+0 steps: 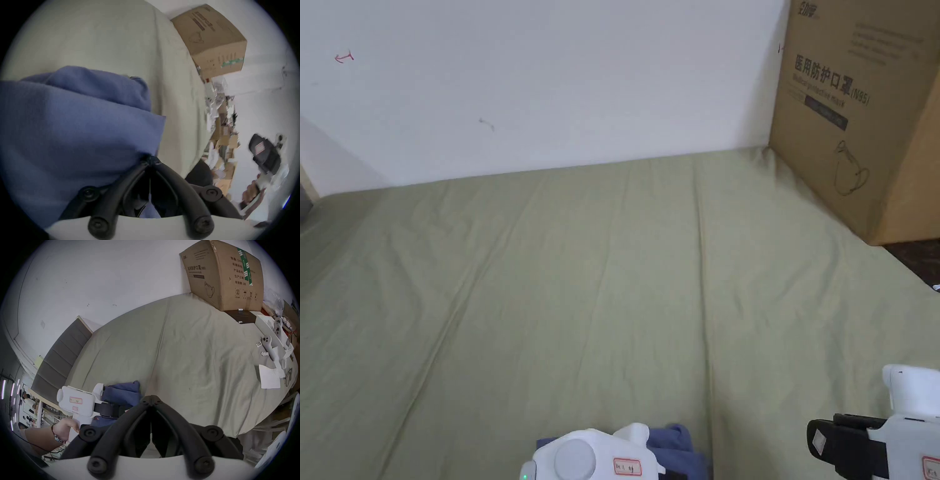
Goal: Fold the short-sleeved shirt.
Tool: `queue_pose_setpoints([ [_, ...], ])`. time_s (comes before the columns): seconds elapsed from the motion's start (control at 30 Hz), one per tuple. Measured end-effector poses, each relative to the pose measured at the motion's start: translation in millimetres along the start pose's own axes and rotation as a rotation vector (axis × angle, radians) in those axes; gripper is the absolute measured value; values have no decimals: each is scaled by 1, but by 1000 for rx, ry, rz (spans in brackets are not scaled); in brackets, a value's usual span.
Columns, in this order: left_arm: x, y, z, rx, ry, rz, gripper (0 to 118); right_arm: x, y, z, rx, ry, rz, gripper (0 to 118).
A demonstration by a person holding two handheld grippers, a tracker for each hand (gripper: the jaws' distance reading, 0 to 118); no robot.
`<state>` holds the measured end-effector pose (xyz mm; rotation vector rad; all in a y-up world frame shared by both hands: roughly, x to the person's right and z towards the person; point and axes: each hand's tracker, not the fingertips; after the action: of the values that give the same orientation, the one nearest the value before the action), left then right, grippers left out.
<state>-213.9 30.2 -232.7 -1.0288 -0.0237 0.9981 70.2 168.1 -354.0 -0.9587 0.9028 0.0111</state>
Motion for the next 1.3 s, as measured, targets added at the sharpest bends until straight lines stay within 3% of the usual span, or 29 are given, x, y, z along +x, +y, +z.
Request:
queue_pose_setpoints([
  [0.07,10,1,16,31,-79,13,1,-4,1,3,9,14,0,0],
  [0.13,33,-1,48,132,-122,-87,1,-7,4,10,33,30,5,0],
  [0.27,53,-13,125,359,-62,-287,1,-12,9,16,63,83,2,0],
  [0.37,41,-27,173,478,34,-302,1,-14,9,2,16,190,-22,0],
  [0.5,1,-43,208,561,62,-185,1,-32,-1,-43,-109,273,-6,0],
  [0.67,-43,-52,218,572,84,-69,1,-46,-22,-116,-379,411,-22,0],
  [0.73,-57,-53,216,570,77,-41,1,-46,-33,-139,-491,397,6,0],
  [0.83,-78,-51,210,532,39,3,1,-41,-47,-151,-507,267,143,0],
  [1.0,-116,-48,195,433,-148,69,2,-20,-49,-153,-511,304,94,0],
  [1.07,-130,-46,186,399,-246,68,14,-14,-50,-157,-518,296,85,0],
  [1.17,-145,-39,169,359,-302,66,97,-6,-53,-162,-526,322,0,0],
  [1.2,-148,-36,160,336,-306,57,118,-4,-54,-163,-525,327,-9,0],
  [1.3,-159,-29,140,320,-332,26,118,1,-56,-163,-523,343,-42,0],
])
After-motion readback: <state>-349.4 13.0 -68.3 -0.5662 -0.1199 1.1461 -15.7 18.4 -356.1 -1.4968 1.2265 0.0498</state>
